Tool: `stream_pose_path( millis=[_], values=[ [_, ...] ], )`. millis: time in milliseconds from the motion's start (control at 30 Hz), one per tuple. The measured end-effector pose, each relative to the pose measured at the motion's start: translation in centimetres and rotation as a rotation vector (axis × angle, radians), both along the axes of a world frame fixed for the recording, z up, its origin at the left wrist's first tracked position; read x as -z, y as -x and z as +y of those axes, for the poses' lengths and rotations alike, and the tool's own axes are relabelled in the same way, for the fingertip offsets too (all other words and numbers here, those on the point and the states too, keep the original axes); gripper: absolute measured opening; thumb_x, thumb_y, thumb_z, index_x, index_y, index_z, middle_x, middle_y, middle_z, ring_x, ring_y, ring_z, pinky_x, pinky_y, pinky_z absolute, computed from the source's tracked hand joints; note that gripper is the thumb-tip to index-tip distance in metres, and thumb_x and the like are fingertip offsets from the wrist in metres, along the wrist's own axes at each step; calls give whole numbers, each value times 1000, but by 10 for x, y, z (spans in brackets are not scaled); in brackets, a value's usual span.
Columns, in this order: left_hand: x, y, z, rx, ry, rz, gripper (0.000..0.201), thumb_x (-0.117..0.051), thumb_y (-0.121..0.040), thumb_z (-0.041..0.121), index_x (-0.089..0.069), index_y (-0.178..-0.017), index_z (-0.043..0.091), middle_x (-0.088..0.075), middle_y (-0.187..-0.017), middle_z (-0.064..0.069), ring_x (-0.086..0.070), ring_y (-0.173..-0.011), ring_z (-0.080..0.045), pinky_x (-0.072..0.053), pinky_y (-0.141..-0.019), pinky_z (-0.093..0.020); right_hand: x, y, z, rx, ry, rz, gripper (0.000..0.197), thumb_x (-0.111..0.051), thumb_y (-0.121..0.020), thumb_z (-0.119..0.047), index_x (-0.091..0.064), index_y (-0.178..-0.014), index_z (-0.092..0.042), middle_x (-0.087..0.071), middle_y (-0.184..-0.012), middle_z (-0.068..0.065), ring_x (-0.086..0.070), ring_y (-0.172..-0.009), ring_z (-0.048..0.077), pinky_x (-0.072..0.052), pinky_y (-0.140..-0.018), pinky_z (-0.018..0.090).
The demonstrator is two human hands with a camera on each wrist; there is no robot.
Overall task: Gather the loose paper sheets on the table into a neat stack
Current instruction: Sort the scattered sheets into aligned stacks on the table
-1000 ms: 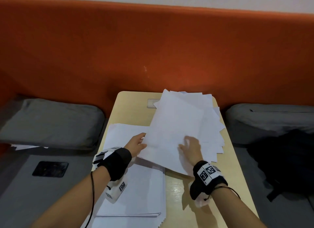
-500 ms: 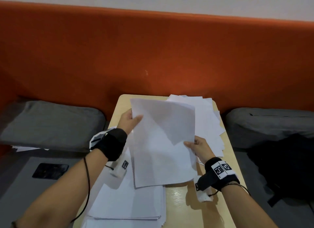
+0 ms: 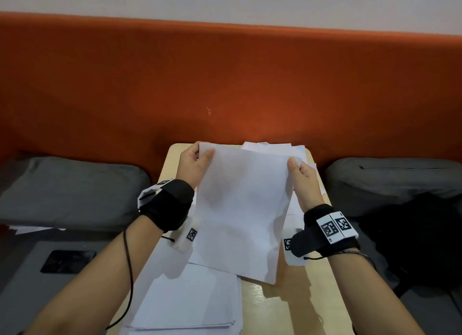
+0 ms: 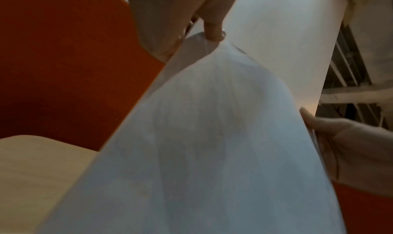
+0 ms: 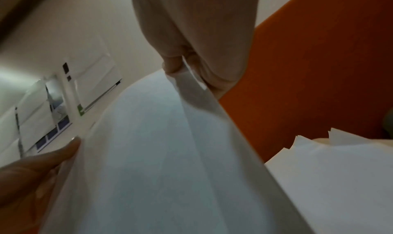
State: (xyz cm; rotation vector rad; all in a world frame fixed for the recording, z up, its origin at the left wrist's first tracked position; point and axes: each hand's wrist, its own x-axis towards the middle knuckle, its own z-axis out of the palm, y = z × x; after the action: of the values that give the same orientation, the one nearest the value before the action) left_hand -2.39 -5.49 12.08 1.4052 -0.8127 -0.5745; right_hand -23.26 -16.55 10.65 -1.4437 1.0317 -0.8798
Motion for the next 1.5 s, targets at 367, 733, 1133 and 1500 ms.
stream_pose_path(
  millis=[367,733,1133,1500],
  values=[
    [-14,-23,-4,-179,157,179,32,-41,-100,25,-48,-72,12,-46,-69,-3,-41,-63,-13,-36,-58,-26,12,18,15,-369,-97,194,26,-50,-96,-16,-56,-120,-9,-67,-94,-3,-64,-69,-3,-51,-63,15],
    [22,-2,6,56,-104,135,28,-47,-92,-5,-54,-118,1,-70,-89,4,-67,-74,-3,-54,-71,-21,21,23,7,-292,-150,68,24,-57,-90,-4,-59,-110,-16,-67,-111,8,-66,-93,21,-53,-83,34],
    [-2,-11,12,77,80,96,27,-46,-90,-9,-58,-95,15,-72,-78,18,-66,-75,3,-53,-73,-15,15,13,12,-149,20,80,18,-68,-81,0,-65,-96,-8,-68,-90,2,-66,-74,3,-52,-66,14],
    [2,-1,22,48,16,17,27,-51,-88,-7,-55,-111,6,-70,-77,18,-65,-71,8,-51,-67,-10,9,-5,19,-122,9,-23,11,-60,-88,-4,-62,-99,-3,-65,-87,0,-61,-75,7,-49,-59,8]
  ],
)
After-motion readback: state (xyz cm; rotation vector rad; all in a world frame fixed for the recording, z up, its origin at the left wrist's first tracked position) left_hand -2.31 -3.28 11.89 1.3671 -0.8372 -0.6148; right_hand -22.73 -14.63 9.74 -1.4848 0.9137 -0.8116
